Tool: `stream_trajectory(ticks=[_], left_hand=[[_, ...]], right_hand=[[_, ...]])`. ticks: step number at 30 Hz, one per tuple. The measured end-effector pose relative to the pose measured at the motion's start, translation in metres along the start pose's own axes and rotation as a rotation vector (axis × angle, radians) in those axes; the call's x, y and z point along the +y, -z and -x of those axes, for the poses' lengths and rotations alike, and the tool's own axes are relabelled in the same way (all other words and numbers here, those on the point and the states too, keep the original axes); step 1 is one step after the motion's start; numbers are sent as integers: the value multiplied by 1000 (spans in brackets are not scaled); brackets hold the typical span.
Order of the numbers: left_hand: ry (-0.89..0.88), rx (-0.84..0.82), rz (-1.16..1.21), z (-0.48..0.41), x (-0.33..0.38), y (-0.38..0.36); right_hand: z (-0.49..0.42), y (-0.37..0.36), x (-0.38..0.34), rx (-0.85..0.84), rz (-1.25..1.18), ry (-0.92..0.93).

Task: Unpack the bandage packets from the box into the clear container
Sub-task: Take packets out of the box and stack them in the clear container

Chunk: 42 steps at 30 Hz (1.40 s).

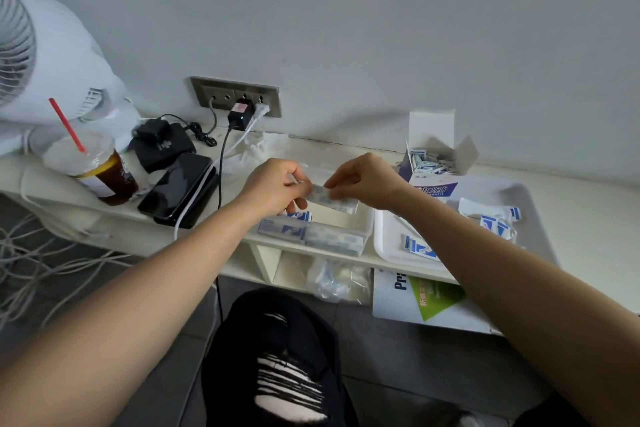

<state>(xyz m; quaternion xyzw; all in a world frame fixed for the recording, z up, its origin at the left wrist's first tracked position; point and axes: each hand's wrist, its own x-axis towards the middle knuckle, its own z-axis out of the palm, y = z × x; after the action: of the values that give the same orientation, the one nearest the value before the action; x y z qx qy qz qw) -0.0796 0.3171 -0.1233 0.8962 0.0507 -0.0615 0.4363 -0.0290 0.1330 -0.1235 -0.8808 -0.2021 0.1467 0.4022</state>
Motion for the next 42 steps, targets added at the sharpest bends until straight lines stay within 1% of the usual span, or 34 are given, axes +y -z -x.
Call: stream_trajectory(ticks=[3, 6, 10, 13, 17, 19, 21, 25, 30, 33, 37, 42], left_hand=[[-12, -6, -107, -7, -1, -8], [-87, 18, -308, -17, 5, -12], [-148, -49, -400, -27, 19, -19], [-78, -96, -402, -35, 21, -20], [26, -150, -413, -46, 14, -21], [71, -164, -427, -51, 15, -28], [101, -185, -480, -57, 16, -37], [130, -227, -635, -67, 15, -57], [251, -369, -784, -70, 15, -69], [273, -411, -866, -68, 19, -69], [260, -392, -890, -65, 21, -70], [258, -365, -826, -65, 16, -69]], right_hand=[[-3, 2, 3, 4, 43, -1], [-4, 4, 10, 9, 46, -7], [-6, 3, 16, 37, 56, 6], [-4, 2, 19, 66, 98, 30], [8, 7, 23, 233, 87, 97], [15, 13, 26, 265, 127, 113], [20, 16, 28, 236, 160, 95], [29, 11, 36, 121, 178, 36], [30, 7, 38, 105, 182, 28], [29, 7, 37, 104, 188, 27], [29, 7, 37, 101, 194, 19], [31, 7, 37, 103, 186, 26]])
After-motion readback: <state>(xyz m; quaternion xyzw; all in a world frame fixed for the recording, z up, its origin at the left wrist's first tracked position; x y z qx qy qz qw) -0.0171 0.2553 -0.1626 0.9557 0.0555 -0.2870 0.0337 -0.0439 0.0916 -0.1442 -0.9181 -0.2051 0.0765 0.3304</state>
